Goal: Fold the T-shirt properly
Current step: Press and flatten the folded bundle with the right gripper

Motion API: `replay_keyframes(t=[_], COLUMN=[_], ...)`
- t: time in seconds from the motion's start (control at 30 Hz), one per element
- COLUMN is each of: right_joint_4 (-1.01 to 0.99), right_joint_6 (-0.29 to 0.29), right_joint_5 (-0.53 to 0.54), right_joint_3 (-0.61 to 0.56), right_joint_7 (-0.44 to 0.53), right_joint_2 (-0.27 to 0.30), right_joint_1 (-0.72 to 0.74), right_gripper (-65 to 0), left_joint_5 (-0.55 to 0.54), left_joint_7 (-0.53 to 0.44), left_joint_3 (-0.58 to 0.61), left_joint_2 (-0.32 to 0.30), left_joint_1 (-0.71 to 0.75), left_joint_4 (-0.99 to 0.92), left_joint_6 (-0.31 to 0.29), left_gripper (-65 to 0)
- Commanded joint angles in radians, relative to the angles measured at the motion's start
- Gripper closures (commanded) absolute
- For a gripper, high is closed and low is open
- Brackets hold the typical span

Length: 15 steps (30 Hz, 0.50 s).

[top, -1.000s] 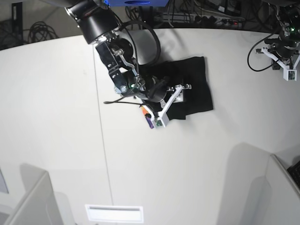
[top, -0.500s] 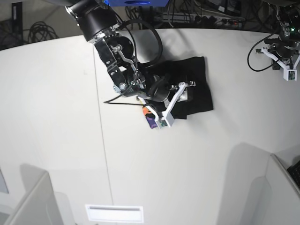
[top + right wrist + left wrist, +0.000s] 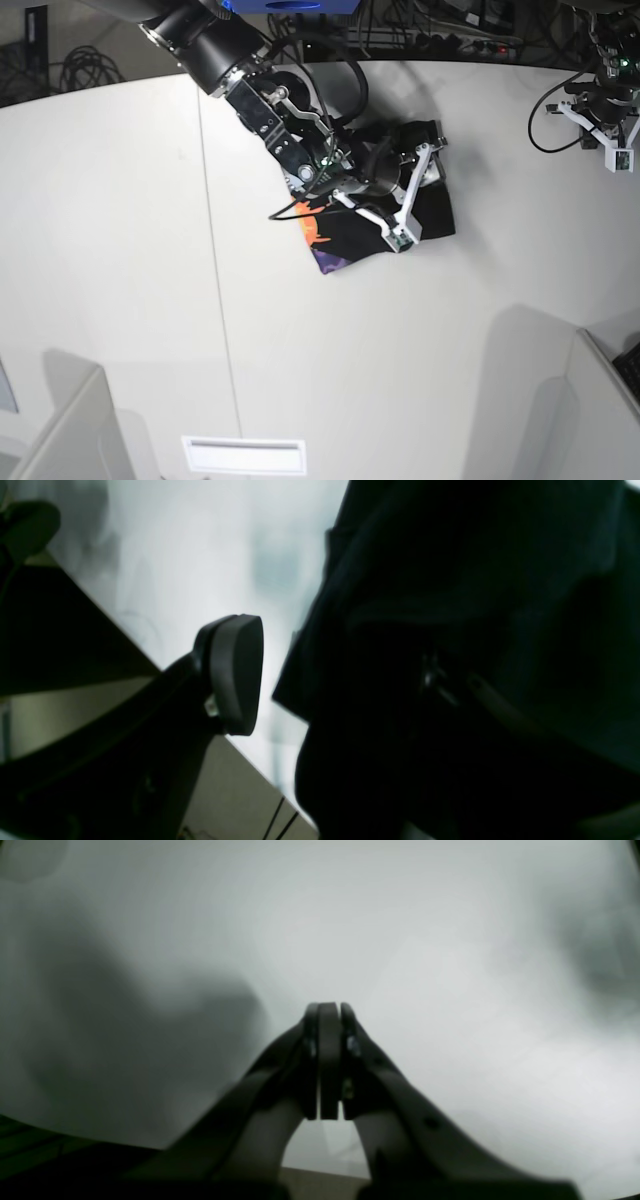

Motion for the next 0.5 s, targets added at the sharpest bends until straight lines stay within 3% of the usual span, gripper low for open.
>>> replay_keyframes(t=[0.0,0.2,0.37,0.47], right_joint_4=[0.005,-0.032,0.018,0.114], right_joint_6=[0.005,0.005,0.005,0.005], right_joint_5=[0.008,0.012,0.012,0.008], right_joint_3=[-0.016,-0.137,-0.153,-0.148], right_joint_7=[0.016,0.050,0.067,0.076], right_joint_2=[-0.021,-0.021,-0.013,0.036], right_joint_1=[0.031,0.074,0.086,0.083], right_gripper=[-36.6,-36.6,-36.3,-36.2], left_joint_5=[-0.009,-0.009,-0.009,-0.009], left_joint_7=[-0.017,-0.017,-0.017,-0.017], left_joint_3=[-0.009,-0.009,-0.008,-0.009], left_joint_2=[-0.015,-0.014,0.014,0.037], left_joint_1=[0.003,0.003,0.003,0.001], left_joint_4=[0.017,0.021,0.026,0.026], left_joint_6=[0.001,0.001,-0.001,-0.051], left_gripper=[0.0,0.0,0.0,0.0])
